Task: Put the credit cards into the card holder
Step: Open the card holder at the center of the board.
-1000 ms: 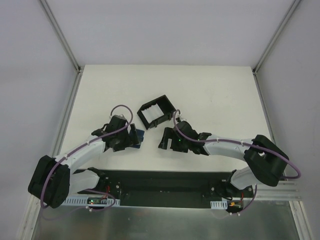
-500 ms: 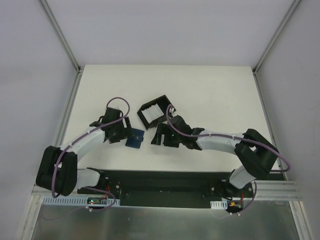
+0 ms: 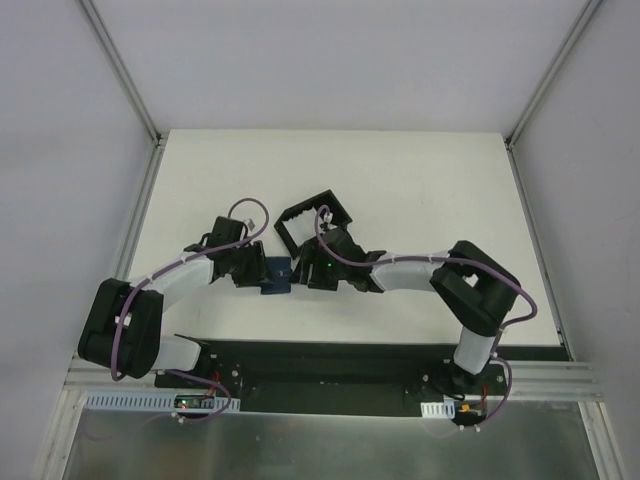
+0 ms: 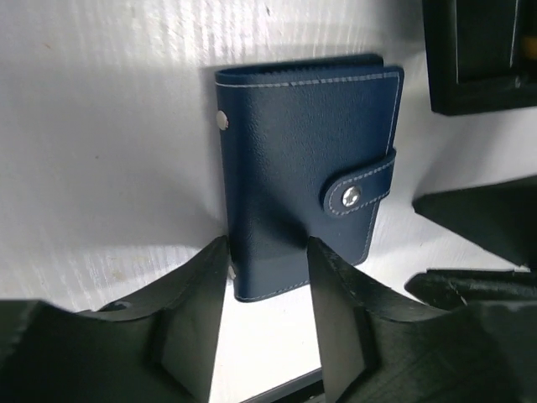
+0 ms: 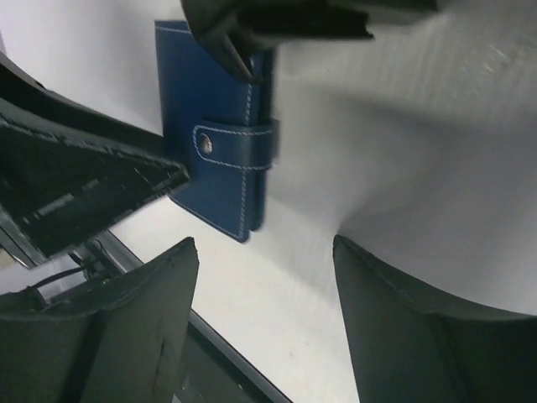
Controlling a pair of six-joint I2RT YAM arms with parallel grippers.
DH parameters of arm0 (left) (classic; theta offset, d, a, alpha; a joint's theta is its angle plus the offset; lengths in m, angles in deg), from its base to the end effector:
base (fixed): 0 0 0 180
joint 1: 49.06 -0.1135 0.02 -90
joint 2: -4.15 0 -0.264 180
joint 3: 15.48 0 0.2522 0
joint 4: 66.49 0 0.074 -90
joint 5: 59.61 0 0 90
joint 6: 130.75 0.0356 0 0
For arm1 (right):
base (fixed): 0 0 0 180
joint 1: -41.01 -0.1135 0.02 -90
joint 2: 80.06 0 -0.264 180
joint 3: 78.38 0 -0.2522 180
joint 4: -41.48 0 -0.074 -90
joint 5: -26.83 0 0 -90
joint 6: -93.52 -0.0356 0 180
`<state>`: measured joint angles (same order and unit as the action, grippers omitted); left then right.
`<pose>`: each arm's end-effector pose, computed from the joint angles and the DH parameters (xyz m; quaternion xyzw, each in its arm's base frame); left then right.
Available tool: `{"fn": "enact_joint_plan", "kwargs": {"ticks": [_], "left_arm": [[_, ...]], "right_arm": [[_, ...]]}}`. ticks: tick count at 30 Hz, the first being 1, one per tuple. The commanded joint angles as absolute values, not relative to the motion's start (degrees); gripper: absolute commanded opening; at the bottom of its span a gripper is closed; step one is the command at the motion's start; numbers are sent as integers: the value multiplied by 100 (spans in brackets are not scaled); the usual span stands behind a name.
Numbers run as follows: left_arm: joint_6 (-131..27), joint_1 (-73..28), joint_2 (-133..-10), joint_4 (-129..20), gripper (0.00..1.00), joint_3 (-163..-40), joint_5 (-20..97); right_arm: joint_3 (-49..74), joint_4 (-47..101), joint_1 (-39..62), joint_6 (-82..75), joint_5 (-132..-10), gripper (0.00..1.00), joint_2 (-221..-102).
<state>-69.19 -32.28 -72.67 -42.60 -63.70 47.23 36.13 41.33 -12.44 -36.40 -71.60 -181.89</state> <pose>0.2335 -0.0812 0.1641 -0.0483 0.9366 -0.2503 0.2403 0.2132 0.2964 0.1575 -0.1378 0.8804 0.3717 0.2602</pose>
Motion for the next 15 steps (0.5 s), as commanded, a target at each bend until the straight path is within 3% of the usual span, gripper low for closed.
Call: {"fn": "enact_joint_plan", "kwargs": {"ticks": [1,6,8,14,15], "left_arm": [[-6685,-3262,-7144,-4429,37,-6211,5253],[-6676,-3253,-7108,-4736,29,-6132,5648],[-6694,-3253,-7091,-4877,22,-6097,5815],[-6939,-3244,-6828,-5412,25,-5842,6229],[-6957,-3253,-6801,-5457,25,-5816,6264]], "right_arm": [[3302,4573,-1242,-3822,-7275,67,-18544],[3222,4758,-1234,-3831,-7354,62,-18764],[3240,4872,-1234,-3849,-7459,54,-18843],[3538,5346,-1251,-4015,-7714,36,-18931],[3617,5495,-1242,-4016,-7740,28,-18914]]}}
